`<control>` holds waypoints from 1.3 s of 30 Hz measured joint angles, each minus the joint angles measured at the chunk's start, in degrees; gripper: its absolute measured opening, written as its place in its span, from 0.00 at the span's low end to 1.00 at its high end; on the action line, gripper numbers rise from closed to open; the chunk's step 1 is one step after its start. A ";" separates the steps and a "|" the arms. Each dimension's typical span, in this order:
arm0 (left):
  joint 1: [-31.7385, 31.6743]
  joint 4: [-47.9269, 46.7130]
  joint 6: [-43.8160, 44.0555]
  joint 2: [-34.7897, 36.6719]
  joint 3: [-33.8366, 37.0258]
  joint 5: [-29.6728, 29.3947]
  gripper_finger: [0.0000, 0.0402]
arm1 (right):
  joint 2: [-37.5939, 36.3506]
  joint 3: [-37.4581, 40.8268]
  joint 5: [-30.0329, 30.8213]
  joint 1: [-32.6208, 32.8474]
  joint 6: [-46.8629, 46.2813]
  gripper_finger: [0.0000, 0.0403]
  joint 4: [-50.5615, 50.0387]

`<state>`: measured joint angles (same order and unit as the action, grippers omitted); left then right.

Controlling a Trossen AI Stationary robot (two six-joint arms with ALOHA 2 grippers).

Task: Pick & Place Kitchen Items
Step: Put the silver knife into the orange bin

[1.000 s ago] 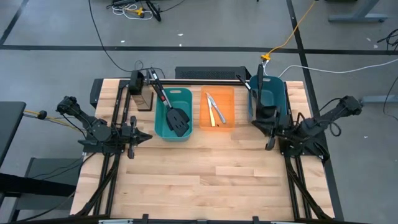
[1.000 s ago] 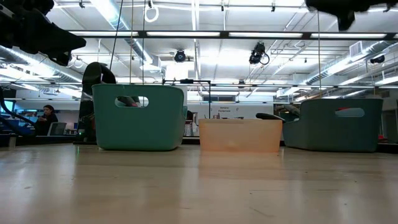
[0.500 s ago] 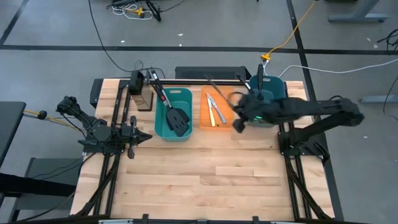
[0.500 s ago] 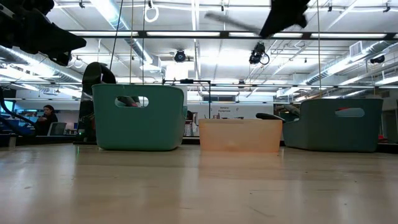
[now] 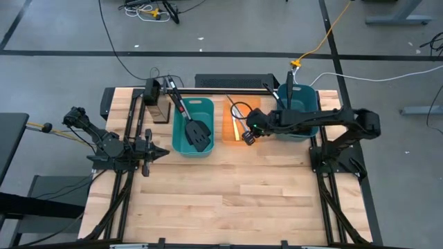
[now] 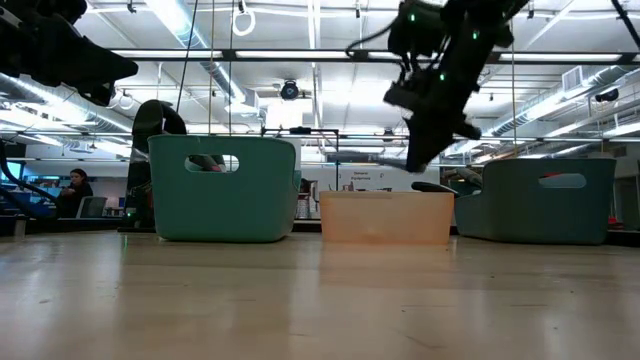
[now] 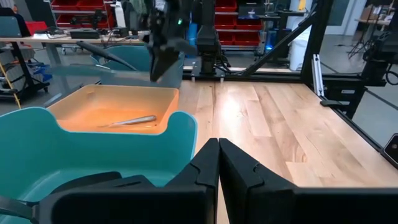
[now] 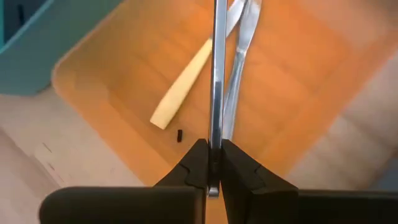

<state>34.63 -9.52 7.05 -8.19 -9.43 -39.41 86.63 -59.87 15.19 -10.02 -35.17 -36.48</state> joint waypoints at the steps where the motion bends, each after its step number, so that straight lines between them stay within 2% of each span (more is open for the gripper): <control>1: 0.02 -0.02 0.00 0.00 0.00 0.02 0.04 | 0.27 1.29 -0.94 -0.63 -0.67 0.07 1.81; 5: 0.01 -0.02 0.00 -0.01 0.00 0.02 0.04 | 1.73 5.37 -4.17 -2.38 -2.23 0.06 7.39; 14: 0.00 -0.01 0.00 -0.02 0.00 0.02 0.04 | 7.01 5.65 -10.43 -4.68 -2.08 0.06 8.21; 26: 0.02 -0.04 -0.12 -0.02 -0.02 0.01 0.04 | 9.07 5.61 -11.69 -8.44 -0.57 0.07 7.78; 39: 0.02 -0.07 -0.44 -0.02 0.00 0.02 0.04 | 11.65 5.52 -15.71 -11.55 2.61 0.07 10.29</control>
<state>34.65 -9.58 6.61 -8.21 -9.43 -39.40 98.28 -54.35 -0.51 -21.57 -32.56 -26.19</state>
